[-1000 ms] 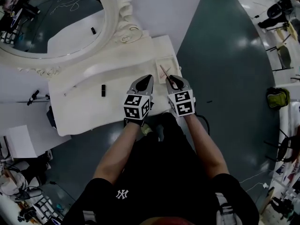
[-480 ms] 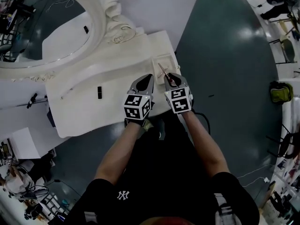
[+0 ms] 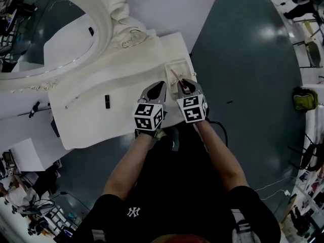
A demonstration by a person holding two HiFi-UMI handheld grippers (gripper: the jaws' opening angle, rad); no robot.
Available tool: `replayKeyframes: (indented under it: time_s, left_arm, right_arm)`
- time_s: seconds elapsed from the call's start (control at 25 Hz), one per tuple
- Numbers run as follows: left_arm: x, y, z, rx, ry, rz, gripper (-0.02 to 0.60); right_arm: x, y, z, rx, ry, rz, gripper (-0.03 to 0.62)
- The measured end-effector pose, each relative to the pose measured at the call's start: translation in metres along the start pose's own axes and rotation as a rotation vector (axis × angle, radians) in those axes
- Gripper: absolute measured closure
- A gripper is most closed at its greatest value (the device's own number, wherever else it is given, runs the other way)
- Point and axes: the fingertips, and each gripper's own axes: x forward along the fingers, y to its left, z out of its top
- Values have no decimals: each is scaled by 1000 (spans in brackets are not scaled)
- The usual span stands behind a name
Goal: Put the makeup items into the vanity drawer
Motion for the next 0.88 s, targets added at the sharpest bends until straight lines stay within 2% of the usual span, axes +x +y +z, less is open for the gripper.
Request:
replayKeyframes:
  time_s: [0.28, 0.88]
  left_arm:
    - [1, 6, -3, -4, 3, 0, 580]
    - [-34, 16, -1, -10, -38, 22, 580]
  right_arm:
    - [2, 3, 1, -9, 9, -2, 472]
    - [-22, 32, 31, -36, -88, -12, 569]
